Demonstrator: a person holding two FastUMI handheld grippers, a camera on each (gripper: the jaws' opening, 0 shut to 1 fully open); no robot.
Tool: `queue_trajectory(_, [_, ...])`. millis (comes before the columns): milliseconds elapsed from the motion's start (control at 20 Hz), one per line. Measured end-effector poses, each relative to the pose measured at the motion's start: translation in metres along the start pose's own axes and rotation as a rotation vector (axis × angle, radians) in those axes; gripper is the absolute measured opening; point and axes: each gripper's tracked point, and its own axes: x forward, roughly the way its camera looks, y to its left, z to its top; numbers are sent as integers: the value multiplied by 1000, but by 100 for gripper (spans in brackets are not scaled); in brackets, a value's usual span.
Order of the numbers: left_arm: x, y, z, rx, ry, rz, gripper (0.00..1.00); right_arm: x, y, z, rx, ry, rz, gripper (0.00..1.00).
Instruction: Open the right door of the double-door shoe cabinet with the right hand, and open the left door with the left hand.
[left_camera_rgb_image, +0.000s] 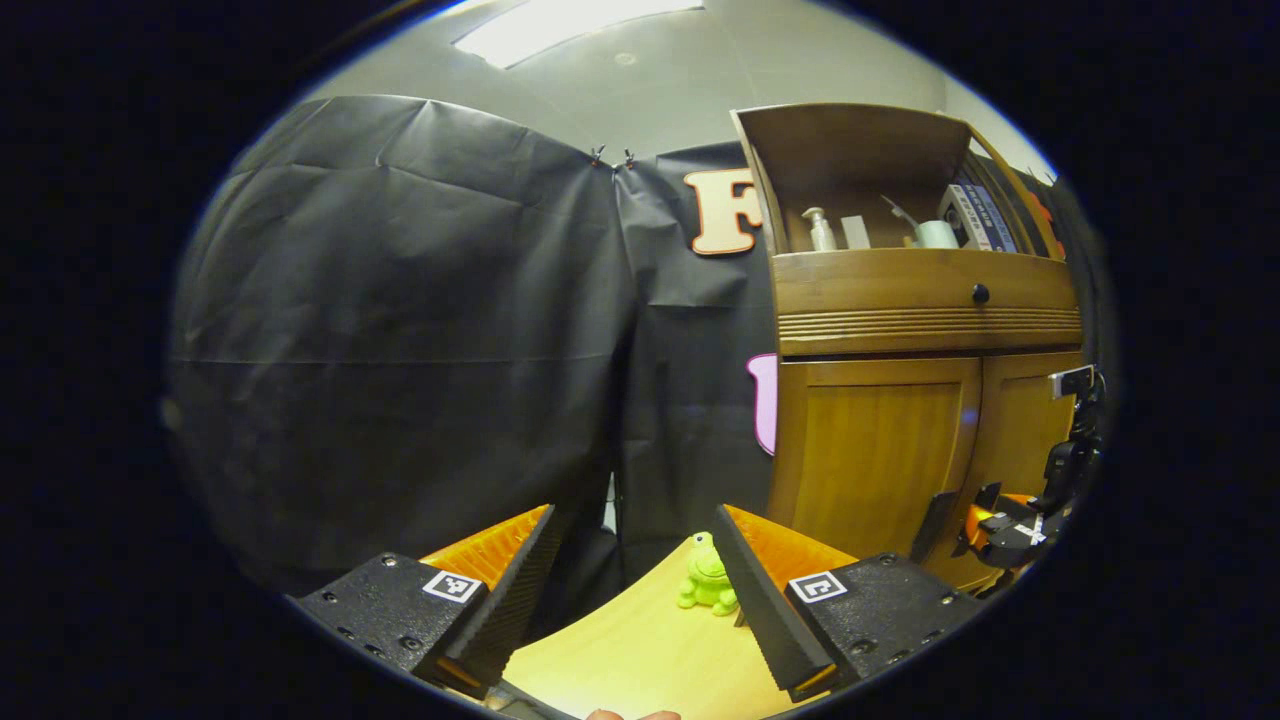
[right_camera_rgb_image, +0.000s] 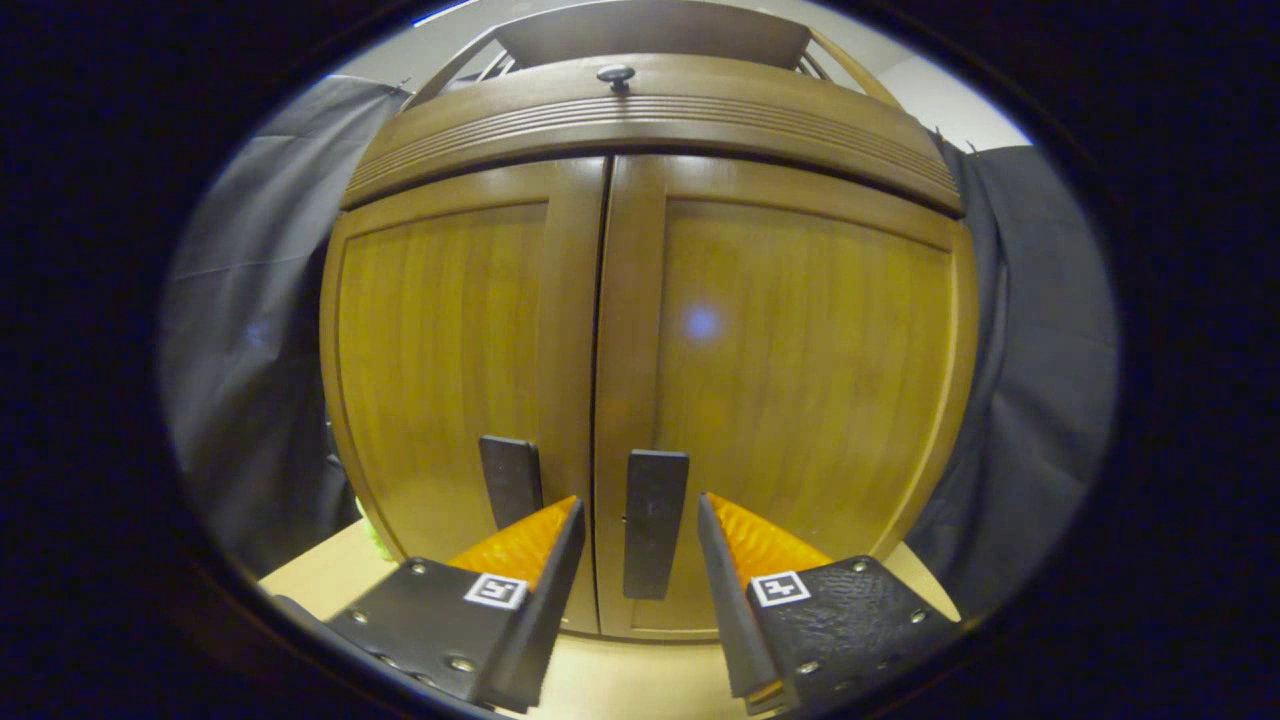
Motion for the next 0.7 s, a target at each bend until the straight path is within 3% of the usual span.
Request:
queue_trajectory(50, [0, 4, -1, -1, 3, 13, 92, 8, 2, -4, 6, 11, -1, 46])
queue_trajectory(200, [0, 10, -1, -4, 8, 34, 92, 29, -1, -11, 3, 43, -32, 47])
queue_trajectory(300, [0, 12, -2, -4, 10, 40, 92, 22, -2, -11, 38, 47, -45, 32])
queue_trajectory(700, [-3, 0, 5, -2, -9, -9, 93, 0, -8, -10, 57, 54, -80, 29])
